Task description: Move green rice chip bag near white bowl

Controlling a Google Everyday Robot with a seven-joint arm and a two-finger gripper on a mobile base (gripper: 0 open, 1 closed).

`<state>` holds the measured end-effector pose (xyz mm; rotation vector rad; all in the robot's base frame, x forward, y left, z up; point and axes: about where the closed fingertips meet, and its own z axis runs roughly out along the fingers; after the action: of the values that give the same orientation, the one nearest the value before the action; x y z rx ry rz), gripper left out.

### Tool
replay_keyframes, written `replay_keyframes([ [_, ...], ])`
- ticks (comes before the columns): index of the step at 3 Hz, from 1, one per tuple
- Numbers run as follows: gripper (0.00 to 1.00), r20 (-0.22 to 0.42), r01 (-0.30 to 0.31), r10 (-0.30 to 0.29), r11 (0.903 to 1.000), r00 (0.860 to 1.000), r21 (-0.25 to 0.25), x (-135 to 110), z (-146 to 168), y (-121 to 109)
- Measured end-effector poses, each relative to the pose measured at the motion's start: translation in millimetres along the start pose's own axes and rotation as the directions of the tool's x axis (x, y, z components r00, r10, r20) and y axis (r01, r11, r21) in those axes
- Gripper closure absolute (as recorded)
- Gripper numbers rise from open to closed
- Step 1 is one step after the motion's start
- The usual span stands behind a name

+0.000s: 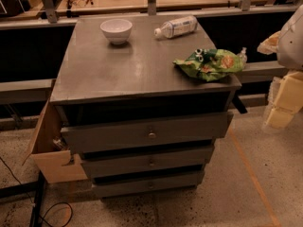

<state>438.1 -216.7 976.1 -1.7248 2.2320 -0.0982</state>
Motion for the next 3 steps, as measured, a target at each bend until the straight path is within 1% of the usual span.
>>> replay_keyframes([
  [1,0.00,0.000,0.000,0.000,1.0000,1.000,0.000,0.0,0.0,0.0],
  [2,0.00,0.114,-0.068,0.066,0.9976,0.991,0.011,-1.5,15.7,-21.9],
  [3,0.00,0.321,-0.165,0.151,0.9861,0.935,0.018,-1.3,45.0,-63.9],
])
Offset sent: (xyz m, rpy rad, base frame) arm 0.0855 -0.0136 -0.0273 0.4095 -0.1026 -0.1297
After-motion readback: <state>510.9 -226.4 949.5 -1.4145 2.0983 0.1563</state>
